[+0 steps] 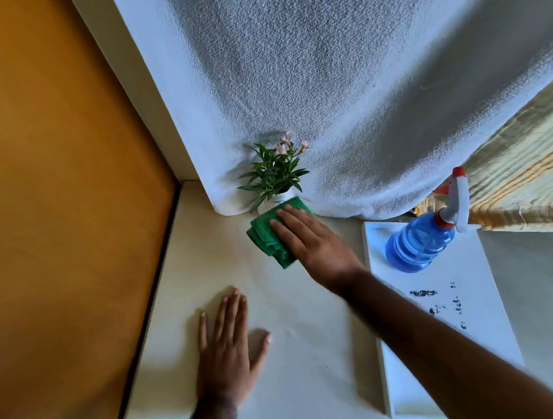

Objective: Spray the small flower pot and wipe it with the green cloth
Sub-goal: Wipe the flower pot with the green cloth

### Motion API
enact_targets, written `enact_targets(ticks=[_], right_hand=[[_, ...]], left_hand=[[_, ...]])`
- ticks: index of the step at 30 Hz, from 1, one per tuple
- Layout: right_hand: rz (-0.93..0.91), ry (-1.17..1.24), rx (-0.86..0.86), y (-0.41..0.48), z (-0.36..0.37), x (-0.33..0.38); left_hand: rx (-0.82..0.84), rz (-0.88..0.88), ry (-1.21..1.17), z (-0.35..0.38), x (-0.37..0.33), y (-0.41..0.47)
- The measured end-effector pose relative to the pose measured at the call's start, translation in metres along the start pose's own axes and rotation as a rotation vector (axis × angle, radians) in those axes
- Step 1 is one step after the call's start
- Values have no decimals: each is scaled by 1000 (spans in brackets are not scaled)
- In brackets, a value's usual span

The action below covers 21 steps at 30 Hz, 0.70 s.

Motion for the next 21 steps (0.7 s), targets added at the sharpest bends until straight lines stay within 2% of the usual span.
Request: enact_targets(ticks=[4,8,14,16,21], right_hand=[[-156,-64,59,21,12,-19],[-288,-28,112,23,25,-38],[-279,191,210,13,42,-35],[-243,226,190,9,43,-32],[-320,123,63,24,35,-28]], left_hand=[[34,-14,5,-1,0,1],[46,-17,13,0,2,2],[46,-22,28,-3,1,2],[43,-20,27,-4,0,2],[55,-20,49,-8,-2,5]])
Point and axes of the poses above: each hand's wrist, its own y-axis towards the middle knuckle, its own z-axis out of the palm, x = y × z, the point moved 1 cm from there along y, towards the middle knuckle, and after that the axes turned 14 degrees about -z, right-handed, at the moved point
